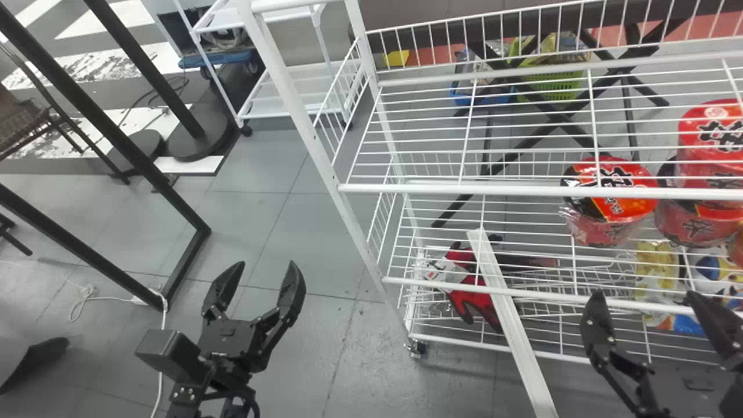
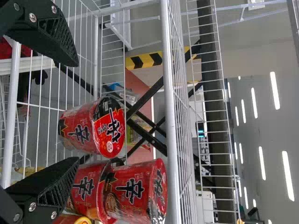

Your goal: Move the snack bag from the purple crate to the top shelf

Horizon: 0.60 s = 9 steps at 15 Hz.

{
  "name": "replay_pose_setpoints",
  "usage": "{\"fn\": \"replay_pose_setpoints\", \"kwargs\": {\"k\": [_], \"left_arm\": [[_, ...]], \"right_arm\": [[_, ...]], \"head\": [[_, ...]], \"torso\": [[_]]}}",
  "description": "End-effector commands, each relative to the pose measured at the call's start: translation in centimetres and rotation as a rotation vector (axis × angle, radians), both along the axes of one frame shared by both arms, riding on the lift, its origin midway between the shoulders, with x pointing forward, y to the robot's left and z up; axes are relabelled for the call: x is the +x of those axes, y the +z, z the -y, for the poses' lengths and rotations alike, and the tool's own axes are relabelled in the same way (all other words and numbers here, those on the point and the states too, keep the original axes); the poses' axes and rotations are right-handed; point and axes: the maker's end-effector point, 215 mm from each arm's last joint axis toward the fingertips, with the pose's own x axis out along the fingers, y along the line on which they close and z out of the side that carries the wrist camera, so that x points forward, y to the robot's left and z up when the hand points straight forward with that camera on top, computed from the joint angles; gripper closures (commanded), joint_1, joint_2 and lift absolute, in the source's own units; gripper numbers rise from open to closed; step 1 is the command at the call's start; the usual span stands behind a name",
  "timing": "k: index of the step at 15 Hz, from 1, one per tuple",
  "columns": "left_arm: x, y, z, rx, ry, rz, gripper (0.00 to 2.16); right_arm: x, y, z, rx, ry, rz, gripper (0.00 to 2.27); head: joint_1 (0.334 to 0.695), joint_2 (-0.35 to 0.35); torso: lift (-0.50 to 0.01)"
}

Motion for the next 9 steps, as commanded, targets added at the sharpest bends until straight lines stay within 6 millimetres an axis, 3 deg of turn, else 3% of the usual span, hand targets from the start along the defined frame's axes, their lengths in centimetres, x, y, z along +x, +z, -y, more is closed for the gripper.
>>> {"fn": "replay_pose_setpoints", "kwargs": {"k": [1,9], "left_arm": [[0.01,-0.05,0.07,-0.001,-0.001,-0.001,0.13],[0.16,-0.16,-0.22,0.004,-0.004,-0.005,0.13]], "right_arm": [[0.03,-0.1,-0.03,0.0,0.0,-0.003,0.1],[-0.24,-0.96,-0.92,-0.008,0.005,-0.029,0.1]], "head": [[0.695,0.35],[0.695,0.35]], "torso": [[-0.436],[-0.451]]}}
